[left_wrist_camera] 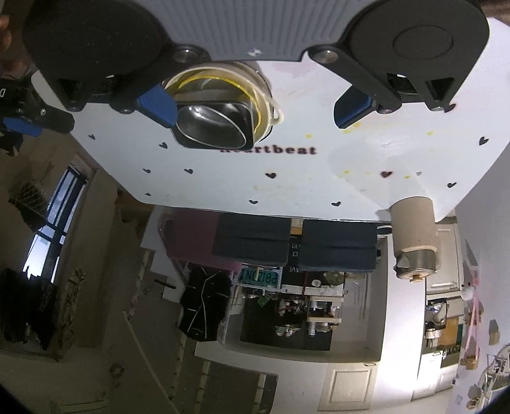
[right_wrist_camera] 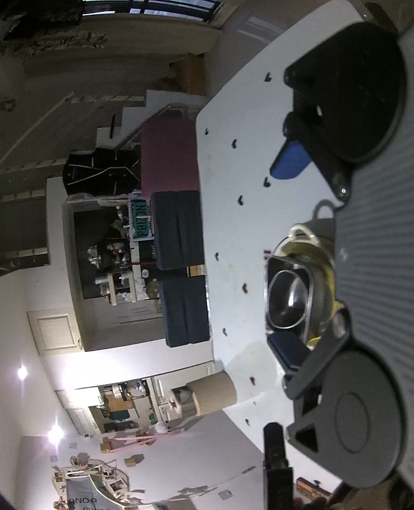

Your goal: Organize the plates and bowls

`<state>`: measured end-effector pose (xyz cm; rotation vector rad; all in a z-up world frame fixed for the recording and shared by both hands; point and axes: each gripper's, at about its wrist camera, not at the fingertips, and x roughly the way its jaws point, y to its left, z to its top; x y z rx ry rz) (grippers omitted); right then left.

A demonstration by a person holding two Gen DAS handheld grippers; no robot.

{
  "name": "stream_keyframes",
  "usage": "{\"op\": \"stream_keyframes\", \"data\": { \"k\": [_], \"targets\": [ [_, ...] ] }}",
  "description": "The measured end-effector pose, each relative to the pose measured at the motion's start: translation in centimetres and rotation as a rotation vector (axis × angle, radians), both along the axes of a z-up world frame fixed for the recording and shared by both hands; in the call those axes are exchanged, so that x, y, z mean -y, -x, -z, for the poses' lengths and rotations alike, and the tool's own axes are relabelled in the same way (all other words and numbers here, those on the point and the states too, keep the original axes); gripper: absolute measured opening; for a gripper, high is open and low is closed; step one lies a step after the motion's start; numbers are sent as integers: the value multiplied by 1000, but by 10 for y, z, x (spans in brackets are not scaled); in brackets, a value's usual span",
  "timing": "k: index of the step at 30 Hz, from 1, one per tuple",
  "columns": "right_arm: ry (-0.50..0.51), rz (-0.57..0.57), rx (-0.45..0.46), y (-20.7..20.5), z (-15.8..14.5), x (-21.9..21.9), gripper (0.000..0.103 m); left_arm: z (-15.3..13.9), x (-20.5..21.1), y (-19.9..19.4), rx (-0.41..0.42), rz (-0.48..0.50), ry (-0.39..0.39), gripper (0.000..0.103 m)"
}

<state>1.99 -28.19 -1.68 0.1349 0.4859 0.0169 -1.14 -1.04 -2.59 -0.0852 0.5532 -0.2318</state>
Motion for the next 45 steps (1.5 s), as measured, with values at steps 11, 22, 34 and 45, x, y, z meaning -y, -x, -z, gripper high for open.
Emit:
{"op": "stream_keyframes", "data": {
  "k": [11, 22, 34, 45],
  "targets": [
    [59, 13, -39, 11, 17, -3, 103, 19, 3, 30, 46, 20, -68, 103],
    [89, 10, -71, 21, 30, -3, 103, 37, 3, 37, 14, -2, -113, 103],
    [85, -6, -68, 28, 38, -3, 103, 53, 4, 42, -8, -7, -141, 103],
    [101, -10, -57, 28, 40, 1, 103, 53, 4, 43, -3, -13, -137, 103]
  ]
}}
